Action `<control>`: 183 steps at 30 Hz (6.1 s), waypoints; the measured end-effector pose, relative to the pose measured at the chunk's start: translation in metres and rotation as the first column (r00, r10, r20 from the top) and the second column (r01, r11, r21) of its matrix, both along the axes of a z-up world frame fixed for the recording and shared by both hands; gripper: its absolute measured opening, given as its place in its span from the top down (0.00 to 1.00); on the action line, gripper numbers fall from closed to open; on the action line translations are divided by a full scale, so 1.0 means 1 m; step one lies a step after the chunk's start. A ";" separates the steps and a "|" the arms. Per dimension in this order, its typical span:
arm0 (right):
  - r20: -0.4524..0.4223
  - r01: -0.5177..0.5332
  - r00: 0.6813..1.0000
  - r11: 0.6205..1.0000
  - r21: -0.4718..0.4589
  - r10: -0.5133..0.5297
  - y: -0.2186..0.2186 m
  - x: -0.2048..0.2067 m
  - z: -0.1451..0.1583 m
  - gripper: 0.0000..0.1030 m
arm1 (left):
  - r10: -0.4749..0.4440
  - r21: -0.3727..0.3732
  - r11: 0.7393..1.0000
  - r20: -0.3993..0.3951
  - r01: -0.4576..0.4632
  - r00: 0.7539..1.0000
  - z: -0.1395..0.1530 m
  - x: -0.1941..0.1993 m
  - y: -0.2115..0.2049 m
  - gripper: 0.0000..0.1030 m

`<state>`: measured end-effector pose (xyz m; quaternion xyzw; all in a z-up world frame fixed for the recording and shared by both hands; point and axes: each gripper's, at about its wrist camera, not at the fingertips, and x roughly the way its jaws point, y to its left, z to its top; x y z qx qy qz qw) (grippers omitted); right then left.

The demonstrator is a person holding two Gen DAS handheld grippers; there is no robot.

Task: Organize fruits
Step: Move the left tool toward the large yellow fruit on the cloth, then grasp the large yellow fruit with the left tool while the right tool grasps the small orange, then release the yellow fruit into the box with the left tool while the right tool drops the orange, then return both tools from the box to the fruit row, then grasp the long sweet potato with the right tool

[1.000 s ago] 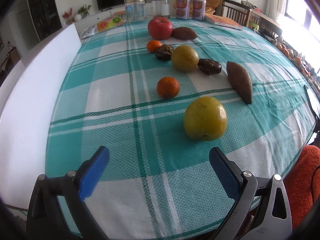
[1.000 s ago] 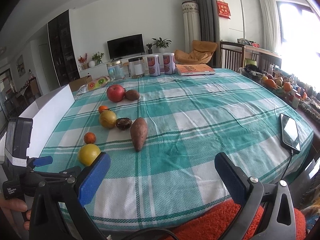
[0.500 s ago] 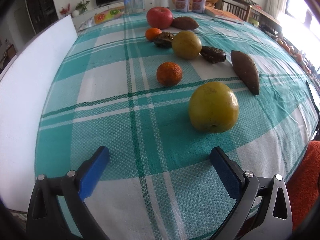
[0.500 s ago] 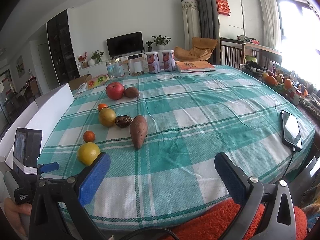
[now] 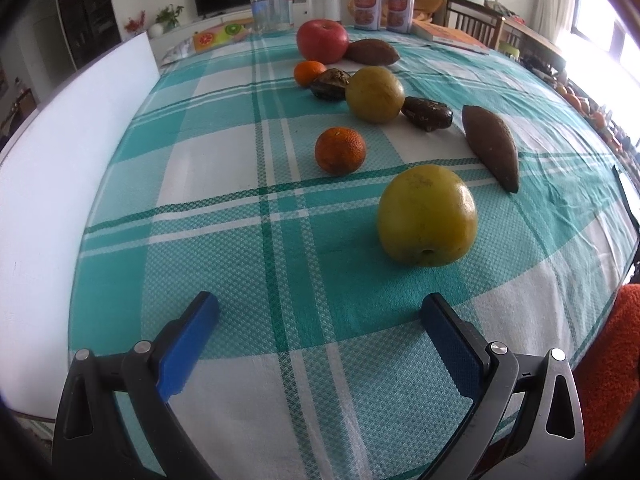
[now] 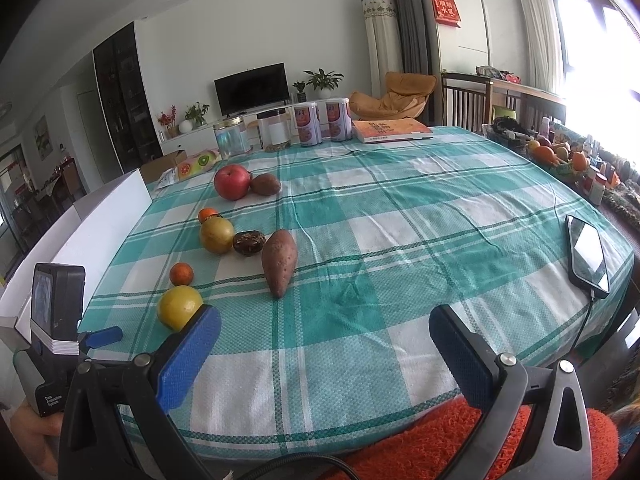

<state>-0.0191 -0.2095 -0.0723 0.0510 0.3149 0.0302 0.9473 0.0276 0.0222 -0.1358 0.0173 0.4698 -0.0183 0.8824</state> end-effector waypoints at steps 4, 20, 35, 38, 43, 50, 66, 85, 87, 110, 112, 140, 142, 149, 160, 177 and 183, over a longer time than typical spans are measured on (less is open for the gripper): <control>0.000 0.000 1.000 1.000 0.001 0.000 0.000 0.000 0.000 0.00 | -0.003 -0.001 1.000 0.003 0.003 1.000 0.000 0.000 0.000 0.01; 0.002 0.000 1.000 1.000 0.003 0.000 -0.001 0.000 0.000 0.00 | -0.153 -0.148 0.976 0.053 0.159 0.987 0.033 0.002 -0.014 0.02; 0.001 0.001 1.000 1.000 0.006 -0.001 -0.002 0.000 0.000 0.00 | -0.169 -0.054 0.984 0.032 0.170 0.985 0.022 0.024 -0.031 0.07; 0.000 0.001 1.000 1.000 0.006 -0.001 -0.002 0.000 0.000 0.00 | -0.198 -0.087 0.976 0.019 0.199 0.980 0.020 0.024 -0.028 0.48; -0.010 -0.002 1.000 1.000 -0.011 0.002 0.005 -0.001 -0.001 0.00 | -0.186 -0.128 0.974 0.023 0.188 0.982 0.020 0.023 -0.022 0.50; -0.166 -0.145 0.975 0.989 0.030 0.148 0.022 0.024 -0.009 0.00 | -0.121 -0.205 0.970 0.048 0.128 0.992 0.040 0.004 0.022 0.50; -0.432 -0.478 0.774 0.875 0.081 0.463 0.195 0.167 -0.057 0.50 | 0.055 -0.236 0.972 0.182 -0.011 0.982 0.111 -0.032 0.113 0.50; -0.267 -0.766 0.470 0.539 0.350 0.841 0.364 0.094 0.054 0.71 | 0.439 -0.154 0.894 0.106 -0.421 0.892 0.112 -0.064 0.273 0.50; -0.292 -0.785 0.447 0.527 0.325 0.846 0.385 0.088 0.046 0.70 | 0.454 -0.145 0.886 0.080 -0.440 0.888 0.103 -0.065 0.277 0.49; -0.357 -0.152 0.898 0.944 0.293 0.255 0.007 0.087 -0.003 0.20 | 0.174 0.030 0.983 0.117 -0.179 0.978 0.084 0.033 0.156 0.28; -0.355 -0.124 0.906 0.945 0.302 0.232 -0.005 0.076 -0.011 0.20 | 0.141 0.118 0.979 0.181 -0.163 0.973 0.087 0.022 0.137 0.28; -0.212 -0.067 0.973 0.991 0.117 0.090 -0.012 0.063 -0.007 0.09 | -0.028 0.136 0.990 0.463 -0.039 0.886 0.146 -0.050 0.030 0.16; -0.183 -0.045 0.981 0.995 0.094 0.061 -0.015 0.064 -0.009 0.08 | -0.078 0.099 0.994 0.399 0.041 0.914 0.144 -0.040 0.008 0.16; -0.152 0.027 0.988 0.992 0.125 -0.008 -0.034 0.060 -0.015 0.08 | -0.080 0.035 0.997 0.214 0.075 0.974 0.095 0.003 -0.035 0.16; -0.162 0.045 0.986 0.994 0.102 -0.028 -0.032 0.061 -0.021 0.08 | -0.021 0.070 0.997 0.160 0.010 0.987 0.062 0.022 -0.039 0.16; -0.282 -0.006 0.959 0.997 0.083 0.029 -0.020 0.084 -0.036 0.08 | 0.031 -0.009 1.000 0.079 -0.030 0.996 -0.003 0.052 -0.015 0.15; -0.273 -0.139 0.950 0.989 0.058 0.149 0.018 0.127 -0.034 0.14 | 0.031 -0.013 0.999 0.085 -0.030 0.996 -0.003 0.052 -0.014 0.14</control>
